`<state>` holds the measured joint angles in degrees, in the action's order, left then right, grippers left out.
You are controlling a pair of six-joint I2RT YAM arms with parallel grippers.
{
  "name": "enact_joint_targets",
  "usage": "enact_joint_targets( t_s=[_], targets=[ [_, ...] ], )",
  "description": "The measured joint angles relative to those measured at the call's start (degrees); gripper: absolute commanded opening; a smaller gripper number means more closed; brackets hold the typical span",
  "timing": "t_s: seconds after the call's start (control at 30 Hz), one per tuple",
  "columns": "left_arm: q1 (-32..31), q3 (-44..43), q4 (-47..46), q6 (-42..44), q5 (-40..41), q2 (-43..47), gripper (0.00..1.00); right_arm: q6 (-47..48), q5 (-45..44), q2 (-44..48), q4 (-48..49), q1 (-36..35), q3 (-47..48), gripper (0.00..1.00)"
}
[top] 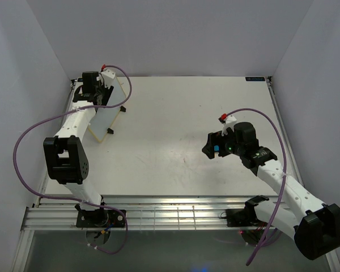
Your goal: Erase the whiteboard
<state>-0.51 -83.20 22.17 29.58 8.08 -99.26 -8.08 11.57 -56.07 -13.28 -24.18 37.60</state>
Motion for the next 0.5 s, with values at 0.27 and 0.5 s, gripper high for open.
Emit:
enact_joint_targets(
  t_s=[0.27,0.5],
  targets=[
    [2.5,-0.3,-1.1,-2.1,0.2,-1.8,0.68,0.0,0.7,0.2,0.2,0.0,0.0,0.9],
    [4.3,-1.4,-3.5,-4.1,-0.1,-4.1,0.71,0.0,1.1,0.2,1.1,-0.3,0.0,0.9]
  ],
)
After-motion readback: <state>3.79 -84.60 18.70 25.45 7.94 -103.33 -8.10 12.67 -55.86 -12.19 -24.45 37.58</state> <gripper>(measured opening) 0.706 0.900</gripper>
